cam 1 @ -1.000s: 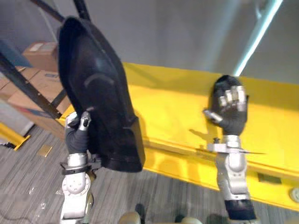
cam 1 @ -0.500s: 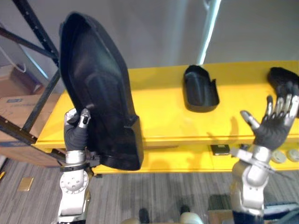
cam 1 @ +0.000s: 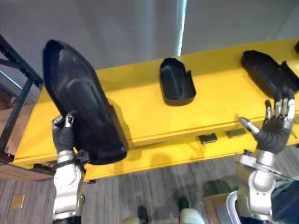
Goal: Walk over and take plastic housings, then place them on the shelf
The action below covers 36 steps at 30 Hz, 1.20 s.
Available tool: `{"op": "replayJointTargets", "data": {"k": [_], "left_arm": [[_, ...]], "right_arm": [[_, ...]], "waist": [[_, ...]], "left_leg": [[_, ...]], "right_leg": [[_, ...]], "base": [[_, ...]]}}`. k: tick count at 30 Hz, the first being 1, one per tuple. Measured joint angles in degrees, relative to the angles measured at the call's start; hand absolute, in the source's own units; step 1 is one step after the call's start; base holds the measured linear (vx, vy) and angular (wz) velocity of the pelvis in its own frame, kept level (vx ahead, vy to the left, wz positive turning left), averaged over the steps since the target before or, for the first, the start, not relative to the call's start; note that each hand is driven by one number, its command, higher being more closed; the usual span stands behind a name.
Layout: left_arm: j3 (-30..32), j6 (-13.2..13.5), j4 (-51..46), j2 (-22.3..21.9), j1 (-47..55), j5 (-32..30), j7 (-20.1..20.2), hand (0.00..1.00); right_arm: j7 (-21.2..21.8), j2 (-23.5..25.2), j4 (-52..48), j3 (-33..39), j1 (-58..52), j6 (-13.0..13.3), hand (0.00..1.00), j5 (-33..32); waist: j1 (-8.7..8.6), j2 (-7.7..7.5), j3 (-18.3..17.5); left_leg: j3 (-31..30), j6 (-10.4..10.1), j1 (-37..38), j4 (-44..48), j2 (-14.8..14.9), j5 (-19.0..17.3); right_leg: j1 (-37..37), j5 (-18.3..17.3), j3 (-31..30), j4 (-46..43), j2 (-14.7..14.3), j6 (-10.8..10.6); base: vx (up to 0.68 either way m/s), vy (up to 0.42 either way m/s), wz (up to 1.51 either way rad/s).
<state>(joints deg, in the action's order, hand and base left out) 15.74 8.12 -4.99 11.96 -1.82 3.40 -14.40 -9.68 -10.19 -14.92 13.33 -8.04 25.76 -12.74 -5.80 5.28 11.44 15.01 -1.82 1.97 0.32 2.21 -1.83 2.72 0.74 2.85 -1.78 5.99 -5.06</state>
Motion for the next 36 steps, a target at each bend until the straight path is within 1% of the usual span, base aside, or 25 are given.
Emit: {"op": "replayJointTargets", "data": {"k": [1,2,3,5,8,10,11,13,14,15,16,18,19,20,22,23,24,25,26,27,29,30,32,34,36], "left_arm": [[0.04,-0.61,1.83,0.62,-1.27,0.00,-0.57,1.00],[0.69,-1.42,5.58,2.26,-3.37,0.04,-1.01,1.00],[1.20,-1.87,7.33,3.12,-4.33,0.10,-1.16,1.00],[1.67,-3.36,15.43,7.19,-9.16,0.63,-2.74,1.00],[1.81,-4.13,23.46,11.67,-14.39,1.30,-3.09,1.00],[1.47,-4.77,26.63,12.96,-17.58,1.28,-2.95,1.00],[1.33,-5.06,28.64,13.74,-19.69,1.32,-2.92,1.00],[1.04,-5.30,30.74,15.21,-21.72,1.31,-2.83,1.00],[0.71,-6.16,32.58,15.91,-24.07,1.31,-2.67,1.00],[0.63,-6.44,33.34,16.17,-24.79,1.32,-2.62,1.00],[0.39,-7.10,34.29,16.97,-25.59,1.49,-2.54,1.00],[-0.93,-8.38,36.65,19.47,-28.18,3.38,-1.99,1.00],[-1.05,-8.59,37.05,19.96,-28.81,3.46,-1.77,1.00],[-1.34,-9.80,37.57,20.61,-30.26,3.84,-1.04,1.00],[-1.34,-12.18,37.61,21.53,-31.64,5.17,-0.29,1.00],[-1.33,-14.15,37.64,21.81,-32.95,5.29,-0.01,1.00],[-1.33,-16.29,37.68,22.14,-34.57,5.34,0.60,1.00],[-1.33,-17.04,37.75,22.51,-35.25,5.34,0.99,1.00],[-1.33,-18.44,37.84,22.83,-36.55,5.54,1.28,1.00],[-1.34,-19.02,37.96,22.90,-37.05,5.72,1.45,1.00],[-1.37,-21.25,39.34,23.04,-38.76,5.66,2.14,1.00],[-1.37,-21.89,39.66,23.07,-38.84,5.73,2.15,1.00],[-1.33,-24.52,40.98,23.13,-38.82,5.73,2.35,1.00],[-1.11,-26.17,41.24,23.63,-38.82,5.68,2.86,1.00],[-1.08,-26.48,41.24,23.67,-38.83,5.55,3.52,1.00]], "right_arm": [[0.15,-0.01,0.00,0.03,-0.51,-0.11,0.00,0.00],[1.15,0.05,0.01,-0.12,-1.03,-0.91,0.00,0.03],[1.64,0.08,0.01,-0.23,-1.06,-1.14,0.00,0.02],[3.98,-0.03,0.01,-0.26,-1.85,-1.15,0.00,-0.04],[6.88,-0.90,0.01,-2.95,-1.95,-1.16,0.00,-0.95],[7.87,-1.57,0.00,-4.48,-1.89,-1.17,0.00,-2.15],[8.42,-2.02,-0.01,-5.19,-1.39,-1.17,0.00,-2.61],[8.47,-2.68,-0.03,-6.40,-0.62,-1.17,0.00,-3.01],[8.31,-3.07,-0.28,-6.75,-0.68,-1.24,0.00,-3.39],[8.20,-3.13,-0.28,-6.82,-0.72,-1.32,0.00,-3.39],[7.53,-3.25,-0.30,-7.18,-0.65,-1.33,0.00,-3.39],[5.27,-3.84,-0.12,-7.94,-0.93,-1.47,0.00,-3.09],[4.31,-3.97,0.26,-8.05,-1.17,-1.44,0.00,-2.20],[3.08,-4.14,1.18,-7.92,-2.04,-1.44,0.00,-1.36],[2.04,-4.15,3.17,-7.78,-3.02,-1.33,0.00,-0.04],[2.02,-4.23,3.35,-7.63,-3.80,-0.57,0.00,0.14],[2.00,-4.20,3.32,-7.71,-4.60,0.98,0.00,0.13],[2.00,-4.20,3.31,-7.87,-4.64,1.58,0.00,0.13],[1.87,-4.21,3.06,-7.91,-4.65,2.70,0.00,0.13],[1.51,-4.20,2.77,-7.94,-4.64,3.11,0.00,0.13],[-0.11,-4.20,1.82,-8.46,-4.29,3.93,0.00,0.12],[-0.33,-4.20,1.79,-8.72,-4.05,4.23,0.00,0.13],[-0.42,-4.20,0.89,-8.99,-4.24,5.36,0.00,0.29],[-0.37,-4.29,-0.80,-9.76,-4.26,6.01,0.00,0.30],[-0.25,-4.58,-1.99,-11.45,-4.27,6.84,0.00,0.44]], "waist": [[-0.22,0.22,0.12],[-1.14,0.54,0.29],[-1.44,0.70,0.38],[-1.97,1.21,0.66],[-2.91,1.70,0.96],[-3.49,1.95,1.26],[-4.07,2.08,2.21],[-4.48,2.19,3.49],[-4.92,2.55,4.59],[-5.16,2.66,4.78],[-5.26,2.70,4.95],[-6.26,2.81,6.39],[-6.26,2.67,6.70],[-6.65,2.63,6.92],[-7.31,2.35,7.37],[-7.46,2.19,8.03],[-7.58,1.83,9.05],[-7.61,1.62,9.69],[-7.69,1.37,10.45],[-7.73,1.35,10.46],[-7.73,1.17,10.80],[-7.71,1.01,11.00],[-7.53,0.90,11.66],[-7.44,0.74,12.15],[-7.35,0.74,12.16]], "left_leg": [[0.04,0.00,-0.01,-0.02,0.00,0.00],[0.17,-0.02,-0.01,-0.13,0.00,0.02],[0.27,-0.02,0.00,-0.17,0.01,0.02],[1.44,-0.04,0.27,-0.41,0.16,0.03],[3.09,-0.18,0.66,-0.93,0.23,0.13],[3.45,-0.18,0.68,-0.93,0.23,0.13],[3.70,-0.18,0.85,-0.93,0.20,0.13],[4.65,-0.18,0.79,-0.93,0.20,0.13],[4.98,-0.18,0.57,-0.92,0.20,0.13],[5.23,-0.18,0.40,-0.92,0.20,0.13],[6.22,-0.19,0.10,-0.86,0.24,0.14],[7.48,-0.27,-0.18,-0.63,0.25,0.20],[7.93,-0.27,-0.29,-0.44,0.20,0.20],[8.41,-0.27,-1.19,0.21,0.06,0.20],[9.30,-0.27,-1.27,0.31,0.11,0.20],[9.50,-0.27,-1.25,0.64,0.12,0.19],[9.85,-0.26,-1.24,1.11,0.16,0.18],[10.29,-0.26,-1.28,1.39,0.21,0.17],[10.76,-0.23,-1.91,1.84,0.29,0.14],[10.78,-0.21,-2.56,2.03,0.33,0.11],[11.04,0.03,-4.09,2.25,0.53,-0.07],[11.28,0.07,-4.09,2.30,0.57,-0.12],[12.44,0.26,-4.08,2.73,0.79,-0.49],[12.50,0.31,-4.32,3.56,0.95,-0.88],[12.45,0.37,-4.66,4.25,1.07,-1.26]], "right_leg": [[0.01,-0.08,0.00,0.04,0.01,0.12],[0.03,-0.08,-0.01,0.17,0.01,0.11],[0.06,-0.07,-0.05,0.20,0.00,0.11],[0.49,0.20,-1.11,0.09,-0.24,-0.30],[1.52,0.22,-2.70,-1.15,-0.53,-0.32],[2.07,0.19,-3.21,-1.77,-0.59,-0.29],[2.20,0.13,-3.53,-2.06,-0.60,-0.23],[3.15,0.09,-4.66,-2.67,-0.74,-0.21],[3.70,0.06,-5.22,-2.93,-0.83,-0.20],[4.05,-0.03,-5.46,-3.03,-0.86,-0.11],[5.03,-0.18,-6.26,-3.16,-0.99,0.03],[6.22,-0.42,-7.51,-4.33,-1.09,0.31],[6.87,-0.69,-8.01,-4.93,-1.11,0.28],[7.99,-1.39,-8.30,-6.27,-0.92,0.23],[8.97,-1.39,-8.83,-8.10,-1.05,-0.06],[9.25,-1.65,-9.06,-9.07,-1.07,0.07],[9.40,-1.79,-9.26,-9.64,-1.04,0.14],[9.47,-1.87,-9.40,-9.80,-1.04,0.12],[10.17,-2.08,-9.50,-10.25,-1.04,0.08],[10.92,-2.13,-9.49,-10.58,-1.04,0.08],[12.87,-2.51,-9.40,-11.72,-1.17,-0.08],[13.02,-2.52,-9.42,-12.03,-1.21,-0.03],[13.27,-2.63,-9.41,-12.87,-1.31,0.01],[13.32,-2.67,-9.44,-13.21,-1.30,-0.02],[13.43,-2.78,-9.39,-13.52,-1.29,-0.02]], "base": [[0.00,0.001,-0.05],[0.00,0.000,0.00],[0.01,0.004,-0.10],[0.02,0.003,-0.19],[0.03,0.008,-0.25],[0.02,0.004,-0.18],[0.00,0.003,-0.13],[-0.03,0.000,-0.24],[-0.04,-0.008,-0.25],[-0.04,-0.012,-0.24],[-0.03,-0.011,-0.24],[-0.01,-0.007,-0.29],[-0.02,-0.005,-0.21],[-0.02,-0.006,-0.14],[0.02,-0.009,-0.11],[0.02,-0.020,-0.13],[0.01,-0.019,-0.10],[-0.03,-0.031,-0.08],[-0.05,-0.029,-0.02],[-0.06,-0.042,0.06],[-0.02,-0.028,0.08],[0.00,0.000,0.00],[0.00,0.000,0.00],[0.00,0.000,0.00],[0.00,0.000,0.00]]}}
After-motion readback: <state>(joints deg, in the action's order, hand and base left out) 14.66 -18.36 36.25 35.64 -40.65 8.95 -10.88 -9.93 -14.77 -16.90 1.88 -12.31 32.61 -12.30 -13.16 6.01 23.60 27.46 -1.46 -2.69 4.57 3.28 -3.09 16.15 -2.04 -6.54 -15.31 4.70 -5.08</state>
